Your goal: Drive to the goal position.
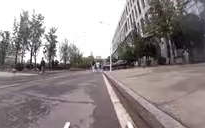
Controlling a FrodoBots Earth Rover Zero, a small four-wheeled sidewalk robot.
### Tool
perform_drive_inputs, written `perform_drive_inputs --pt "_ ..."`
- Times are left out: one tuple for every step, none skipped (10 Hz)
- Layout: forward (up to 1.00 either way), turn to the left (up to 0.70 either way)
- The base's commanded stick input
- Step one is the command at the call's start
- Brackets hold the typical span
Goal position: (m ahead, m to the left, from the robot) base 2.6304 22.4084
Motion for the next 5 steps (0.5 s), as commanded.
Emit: perform_drive_inputs --pt "0.45 0.00" --pt "0.45 0.00" --pt "0.45 0.00" --pt "0.45 0.18" --pt "0.45 0.27"
